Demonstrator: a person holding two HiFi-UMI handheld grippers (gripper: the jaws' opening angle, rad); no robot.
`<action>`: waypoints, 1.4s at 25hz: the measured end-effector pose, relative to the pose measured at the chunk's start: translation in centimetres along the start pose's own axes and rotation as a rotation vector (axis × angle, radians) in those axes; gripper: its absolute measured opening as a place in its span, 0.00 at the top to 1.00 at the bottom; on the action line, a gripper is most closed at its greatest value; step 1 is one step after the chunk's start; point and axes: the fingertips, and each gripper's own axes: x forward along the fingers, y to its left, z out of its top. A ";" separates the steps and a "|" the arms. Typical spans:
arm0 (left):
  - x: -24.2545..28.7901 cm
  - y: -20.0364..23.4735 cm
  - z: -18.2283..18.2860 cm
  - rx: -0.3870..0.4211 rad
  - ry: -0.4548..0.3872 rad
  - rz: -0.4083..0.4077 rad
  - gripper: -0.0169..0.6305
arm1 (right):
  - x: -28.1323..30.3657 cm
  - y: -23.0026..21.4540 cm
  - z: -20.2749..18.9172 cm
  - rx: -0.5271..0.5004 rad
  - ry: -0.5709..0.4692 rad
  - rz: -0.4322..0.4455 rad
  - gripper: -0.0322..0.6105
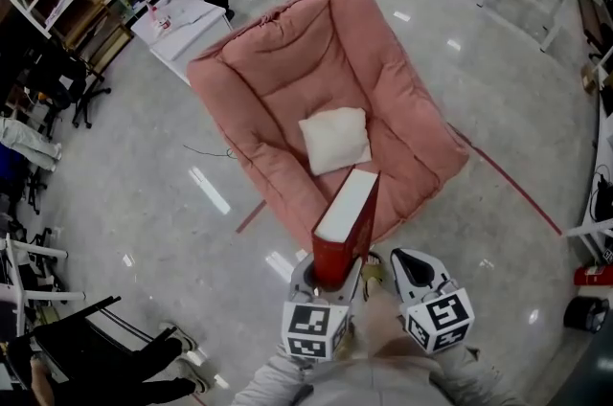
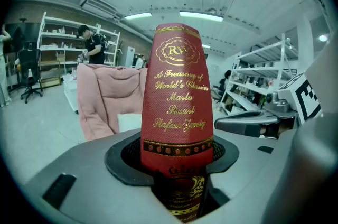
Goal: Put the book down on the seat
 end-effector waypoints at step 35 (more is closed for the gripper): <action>23.8 8.2 -6.9 -0.271 0.225 0.090 0.59 | 14.5 -13.5 -3.1 0.136 0.144 -0.005 0.94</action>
